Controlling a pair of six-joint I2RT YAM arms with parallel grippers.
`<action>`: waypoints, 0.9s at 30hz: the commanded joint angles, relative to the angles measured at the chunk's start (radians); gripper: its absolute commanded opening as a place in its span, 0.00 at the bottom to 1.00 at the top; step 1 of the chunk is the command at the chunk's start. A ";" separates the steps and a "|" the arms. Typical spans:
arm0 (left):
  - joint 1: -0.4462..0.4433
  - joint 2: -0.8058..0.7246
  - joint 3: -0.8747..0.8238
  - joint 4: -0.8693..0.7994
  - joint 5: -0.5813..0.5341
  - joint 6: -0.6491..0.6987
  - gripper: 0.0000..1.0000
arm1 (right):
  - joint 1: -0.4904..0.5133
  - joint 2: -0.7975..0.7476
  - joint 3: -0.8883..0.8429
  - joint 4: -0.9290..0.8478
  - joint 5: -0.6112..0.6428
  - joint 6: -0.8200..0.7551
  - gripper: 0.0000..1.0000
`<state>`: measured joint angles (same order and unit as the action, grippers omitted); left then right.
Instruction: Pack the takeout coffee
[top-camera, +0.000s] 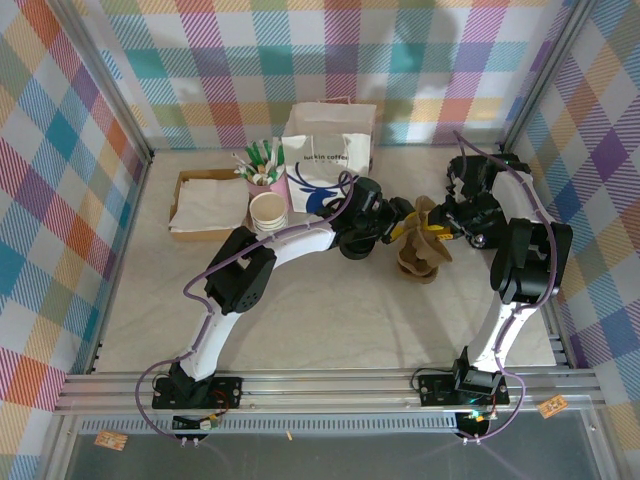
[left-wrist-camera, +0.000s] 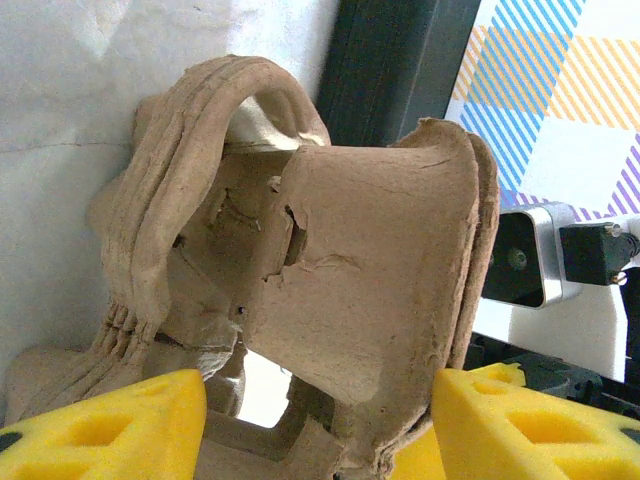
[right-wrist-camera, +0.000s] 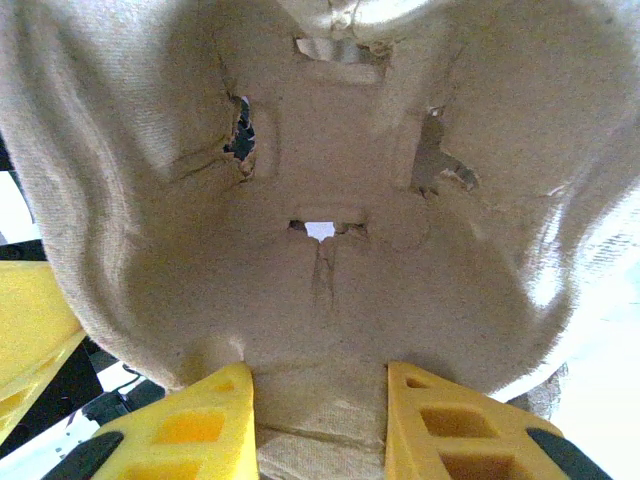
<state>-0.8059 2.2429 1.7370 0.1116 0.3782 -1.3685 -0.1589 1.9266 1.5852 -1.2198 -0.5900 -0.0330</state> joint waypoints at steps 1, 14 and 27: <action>-0.011 0.000 -0.024 0.031 0.025 -0.001 0.61 | -0.009 -0.040 -0.010 -0.005 -0.043 0.010 0.29; -0.023 0.014 -0.054 0.044 0.025 -0.008 0.61 | -0.011 -0.062 -0.025 0.009 -0.072 0.021 0.29; -0.027 0.023 -0.056 0.034 0.018 0.000 0.61 | -0.013 -0.068 -0.021 0.013 -0.090 0.021 0.28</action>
<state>-0.8112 2.2429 1.7035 0.1646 0.3771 -1.3724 -0.1646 1.9079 1.5650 -1.2125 -0.5964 -0.0109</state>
